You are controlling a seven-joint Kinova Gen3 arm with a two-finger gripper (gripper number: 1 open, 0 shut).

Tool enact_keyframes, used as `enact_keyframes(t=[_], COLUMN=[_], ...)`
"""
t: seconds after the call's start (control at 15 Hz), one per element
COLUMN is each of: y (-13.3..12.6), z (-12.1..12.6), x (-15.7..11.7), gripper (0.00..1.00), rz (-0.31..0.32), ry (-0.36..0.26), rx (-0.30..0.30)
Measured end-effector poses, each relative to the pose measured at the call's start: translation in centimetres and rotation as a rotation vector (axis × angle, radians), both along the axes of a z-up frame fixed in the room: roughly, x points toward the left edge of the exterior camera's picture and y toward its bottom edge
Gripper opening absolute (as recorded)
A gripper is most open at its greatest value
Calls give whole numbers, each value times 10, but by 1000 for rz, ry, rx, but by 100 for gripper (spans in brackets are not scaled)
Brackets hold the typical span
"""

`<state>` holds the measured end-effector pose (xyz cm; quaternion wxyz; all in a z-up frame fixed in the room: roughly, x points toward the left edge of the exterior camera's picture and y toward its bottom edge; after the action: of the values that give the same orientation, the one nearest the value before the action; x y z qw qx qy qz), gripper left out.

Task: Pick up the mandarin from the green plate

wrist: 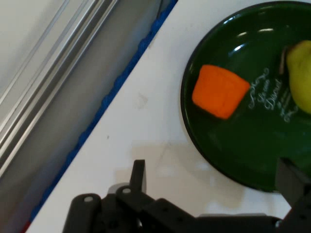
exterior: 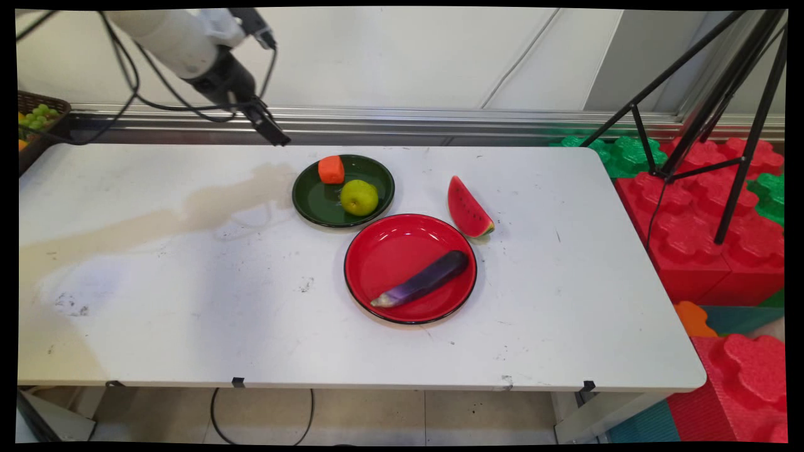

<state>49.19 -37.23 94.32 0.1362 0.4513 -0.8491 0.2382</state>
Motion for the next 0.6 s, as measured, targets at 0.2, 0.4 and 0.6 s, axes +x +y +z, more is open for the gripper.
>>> enact_keyframes(t=[0.2,0.4,0.6], y=[-22,-44,-67], z=[-15,-32,-55], x=[-12,-25,-39], gripper=[100,100,100], rz=[-17,-38,-62], ry=[-21,-39,-57], rx=[11,29,58])
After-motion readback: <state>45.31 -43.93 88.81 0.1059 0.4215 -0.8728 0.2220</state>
